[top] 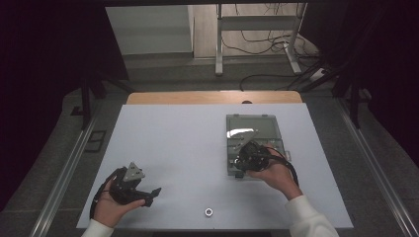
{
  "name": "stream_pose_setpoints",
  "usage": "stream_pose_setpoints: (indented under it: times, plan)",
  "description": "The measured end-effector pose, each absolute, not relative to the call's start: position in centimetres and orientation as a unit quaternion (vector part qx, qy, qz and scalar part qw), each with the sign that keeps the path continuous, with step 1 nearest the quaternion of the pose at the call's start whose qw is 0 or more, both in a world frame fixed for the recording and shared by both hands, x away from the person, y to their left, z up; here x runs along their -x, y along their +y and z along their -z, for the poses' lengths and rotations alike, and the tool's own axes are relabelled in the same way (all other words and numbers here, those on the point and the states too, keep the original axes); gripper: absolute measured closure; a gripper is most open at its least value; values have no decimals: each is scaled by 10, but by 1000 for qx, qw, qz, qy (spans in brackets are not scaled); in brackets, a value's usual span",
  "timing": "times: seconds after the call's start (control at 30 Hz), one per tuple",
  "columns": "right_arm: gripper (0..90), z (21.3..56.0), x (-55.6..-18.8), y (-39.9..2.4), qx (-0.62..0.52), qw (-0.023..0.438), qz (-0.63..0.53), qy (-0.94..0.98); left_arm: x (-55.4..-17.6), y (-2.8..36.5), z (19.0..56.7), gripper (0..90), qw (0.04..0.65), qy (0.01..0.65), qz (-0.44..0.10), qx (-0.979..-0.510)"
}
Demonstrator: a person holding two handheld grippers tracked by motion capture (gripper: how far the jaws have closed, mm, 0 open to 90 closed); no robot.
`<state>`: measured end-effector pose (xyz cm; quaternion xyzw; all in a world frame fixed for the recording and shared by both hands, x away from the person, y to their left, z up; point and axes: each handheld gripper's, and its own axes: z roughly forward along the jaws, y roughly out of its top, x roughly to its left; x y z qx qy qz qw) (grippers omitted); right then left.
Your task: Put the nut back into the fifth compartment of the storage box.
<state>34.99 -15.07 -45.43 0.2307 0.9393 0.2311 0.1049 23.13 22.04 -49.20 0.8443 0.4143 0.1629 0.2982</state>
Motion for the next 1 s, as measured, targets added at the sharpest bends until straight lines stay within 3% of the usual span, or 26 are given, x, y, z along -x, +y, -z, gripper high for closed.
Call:
stream_pose_setpoints:
  times: [0.8,0.83,0.93,1.0]
  plan:
    - [692,462,-353,-149,-235,108,-220,941,-231,220,493,76,297,412,-161,-846]
    - [651,462,-353,-149,-232,107,-223,941,-231,220,493,76,297,412,-161,-846]
    - [382,462,-352,-147,-238,109,-221,939,-231,220,493,76,297,412,-161,-846]
    - [296,461,-351,-147,-246,109,-228,936,-231,220,492,76,298,411,-161,-846]
